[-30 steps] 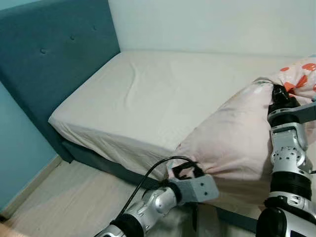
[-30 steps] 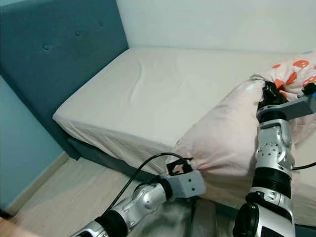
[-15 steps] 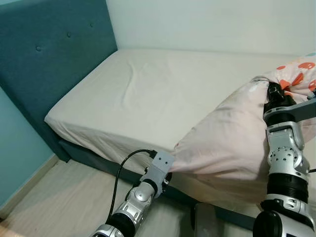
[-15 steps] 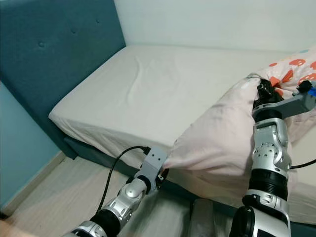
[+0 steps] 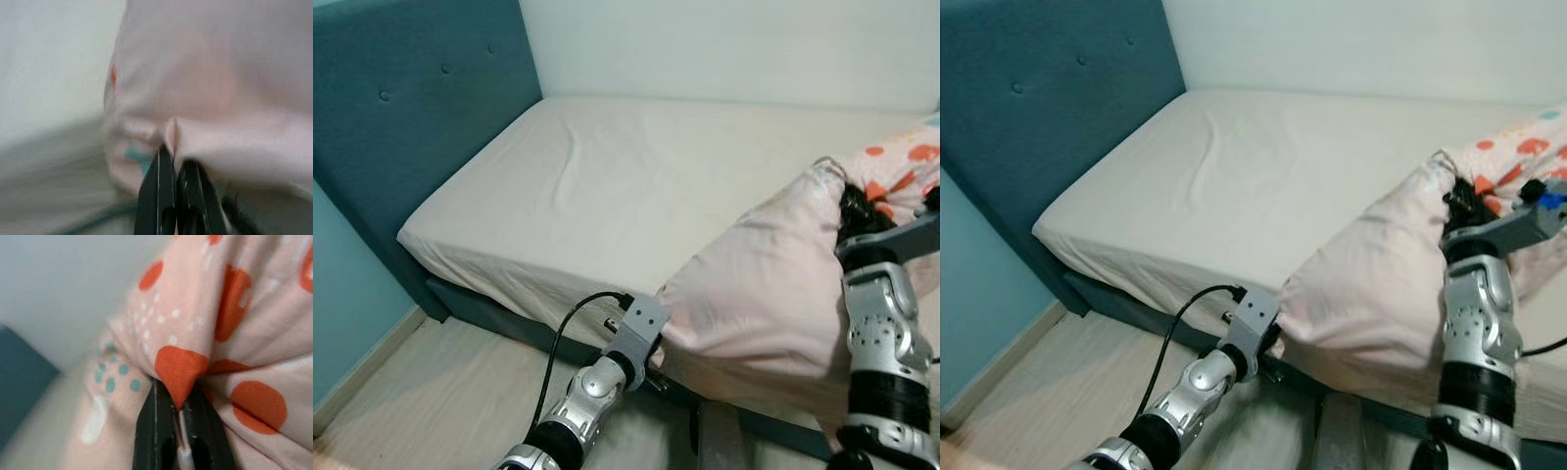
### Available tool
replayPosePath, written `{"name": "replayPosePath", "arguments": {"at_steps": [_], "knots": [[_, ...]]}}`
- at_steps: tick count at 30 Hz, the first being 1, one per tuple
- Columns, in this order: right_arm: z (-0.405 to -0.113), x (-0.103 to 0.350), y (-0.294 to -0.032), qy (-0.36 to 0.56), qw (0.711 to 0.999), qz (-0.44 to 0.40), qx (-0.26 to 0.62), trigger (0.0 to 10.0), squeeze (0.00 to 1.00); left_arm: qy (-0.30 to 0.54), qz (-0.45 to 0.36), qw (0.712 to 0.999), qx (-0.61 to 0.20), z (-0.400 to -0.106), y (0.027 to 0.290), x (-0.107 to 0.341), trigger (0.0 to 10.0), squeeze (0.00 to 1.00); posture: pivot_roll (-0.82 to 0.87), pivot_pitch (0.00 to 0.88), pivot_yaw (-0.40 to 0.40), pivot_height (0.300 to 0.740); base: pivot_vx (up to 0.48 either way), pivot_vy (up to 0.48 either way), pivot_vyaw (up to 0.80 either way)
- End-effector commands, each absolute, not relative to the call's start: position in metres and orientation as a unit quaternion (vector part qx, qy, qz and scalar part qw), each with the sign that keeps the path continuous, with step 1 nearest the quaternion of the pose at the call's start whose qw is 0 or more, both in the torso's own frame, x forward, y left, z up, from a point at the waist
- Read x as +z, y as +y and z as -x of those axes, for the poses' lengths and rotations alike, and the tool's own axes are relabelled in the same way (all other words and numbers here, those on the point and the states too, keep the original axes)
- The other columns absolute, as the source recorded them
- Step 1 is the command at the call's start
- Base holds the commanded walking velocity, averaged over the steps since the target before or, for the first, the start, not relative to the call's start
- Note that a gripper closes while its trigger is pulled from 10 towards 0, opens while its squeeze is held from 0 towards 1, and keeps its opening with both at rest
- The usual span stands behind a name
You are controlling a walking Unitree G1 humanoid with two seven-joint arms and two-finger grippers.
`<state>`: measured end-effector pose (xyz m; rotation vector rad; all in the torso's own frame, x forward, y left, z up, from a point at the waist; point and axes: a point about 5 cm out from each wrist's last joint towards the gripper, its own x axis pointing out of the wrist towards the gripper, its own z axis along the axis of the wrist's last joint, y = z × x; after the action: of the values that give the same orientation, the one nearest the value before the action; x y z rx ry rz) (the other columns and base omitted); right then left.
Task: Clean up the room
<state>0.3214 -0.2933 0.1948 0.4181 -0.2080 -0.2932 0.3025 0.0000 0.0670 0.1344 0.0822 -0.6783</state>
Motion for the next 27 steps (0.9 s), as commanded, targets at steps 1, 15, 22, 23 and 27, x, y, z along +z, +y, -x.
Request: {"name": "replayPosePath", "arguments": {"at_steps": [1,15,22,23,27], "knots": [[-0.317,0.17,-0.289,-0.035,0.97,-0.179,-0.161,10.0,1.0,-0.016,-0.006,0.922,-0.387,-0.296,-0.055,0.106,10.0,0.0,-0.11,0.079,0.082,0.422,0.0,0.0,0.0],[-0.267,0.114,-0.327,0.092,0.951,-0.106,-0.277,10.0,1.0,0.013,-0.025,0.95,-0.311,-0.32,0.01,0.089,10.0,0.0,-0.1,0.067,0.092,0.422,0.0,0.0,-0.22],[-0.264,0.115,-0.326,0.096,0.95,-0.105,-0.279,10.0,1.0,0.01,-0.019,0.946,-0.323,-0.318,0.005,0.092,10.0,0.0,-0.1,0.069,0.092,0.422,0.0,0.0,-0.77],[-0.262,0.115,-0.326,0.097,0.95,-0.106,-0.279,10.0,1.0,0.01,-0.018,0.946,-0.324,-0.318,0.005,0.092,10.0,0.0,-0.1,0.069,0.092,0.422,0.0,0.0,-0.77],[-0.258,0.113,-0.326,0.103,0.949,-0.106,-0.278,10.0,1.0,0.011,-0.014,0.946,-0.324,-0.318,0.004,0.092,10.0,0.0,-0.1,0.069,0.092,0.422,0.0,0.0,-0.77]]}}
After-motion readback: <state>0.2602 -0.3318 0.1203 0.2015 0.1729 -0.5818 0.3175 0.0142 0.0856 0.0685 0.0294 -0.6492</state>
